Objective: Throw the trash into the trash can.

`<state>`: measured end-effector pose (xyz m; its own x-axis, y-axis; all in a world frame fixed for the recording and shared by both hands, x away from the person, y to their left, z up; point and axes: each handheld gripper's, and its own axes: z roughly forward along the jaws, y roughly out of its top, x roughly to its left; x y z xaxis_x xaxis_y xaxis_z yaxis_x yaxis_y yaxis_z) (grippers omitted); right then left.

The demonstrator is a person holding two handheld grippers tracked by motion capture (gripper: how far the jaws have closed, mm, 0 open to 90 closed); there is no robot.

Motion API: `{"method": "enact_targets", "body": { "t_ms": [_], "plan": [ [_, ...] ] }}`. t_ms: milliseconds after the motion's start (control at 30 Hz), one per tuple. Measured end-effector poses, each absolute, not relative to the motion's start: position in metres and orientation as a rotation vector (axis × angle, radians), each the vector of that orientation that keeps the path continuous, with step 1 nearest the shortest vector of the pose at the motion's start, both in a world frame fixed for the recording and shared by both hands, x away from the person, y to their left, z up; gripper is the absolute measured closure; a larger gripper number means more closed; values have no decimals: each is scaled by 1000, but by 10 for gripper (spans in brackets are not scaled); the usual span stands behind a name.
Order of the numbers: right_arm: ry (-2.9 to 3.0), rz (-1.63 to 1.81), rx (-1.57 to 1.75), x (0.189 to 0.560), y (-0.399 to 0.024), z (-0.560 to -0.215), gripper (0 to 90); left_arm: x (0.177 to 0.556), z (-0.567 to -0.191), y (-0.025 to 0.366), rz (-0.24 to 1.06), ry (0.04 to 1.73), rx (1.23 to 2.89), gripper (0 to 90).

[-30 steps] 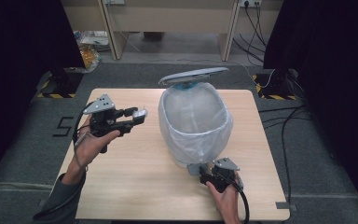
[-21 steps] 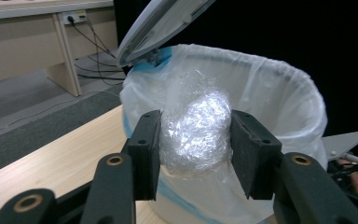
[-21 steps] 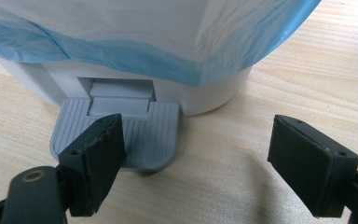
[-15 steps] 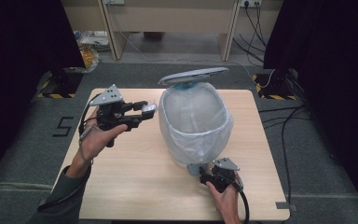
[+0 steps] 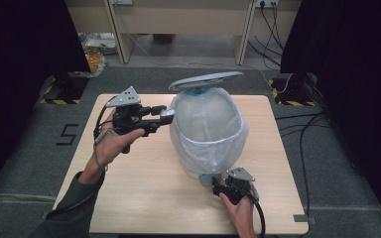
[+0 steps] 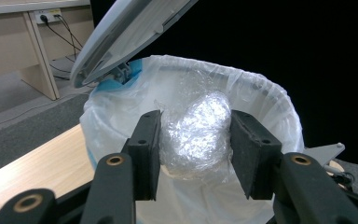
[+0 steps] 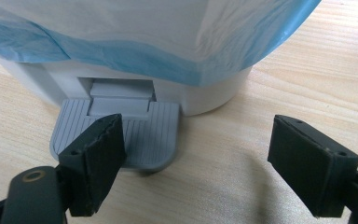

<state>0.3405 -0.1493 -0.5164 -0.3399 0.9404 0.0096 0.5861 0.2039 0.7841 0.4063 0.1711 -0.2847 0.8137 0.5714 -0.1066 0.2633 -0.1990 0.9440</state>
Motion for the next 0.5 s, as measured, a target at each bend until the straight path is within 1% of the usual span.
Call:
{"method": "enact_targets", "body": {
  "t_ms": [500],
  "plan": [
    [2004,982,1422,341,-149,-516,187,418,-278,141,309,619,1795,556]
  ]
}}
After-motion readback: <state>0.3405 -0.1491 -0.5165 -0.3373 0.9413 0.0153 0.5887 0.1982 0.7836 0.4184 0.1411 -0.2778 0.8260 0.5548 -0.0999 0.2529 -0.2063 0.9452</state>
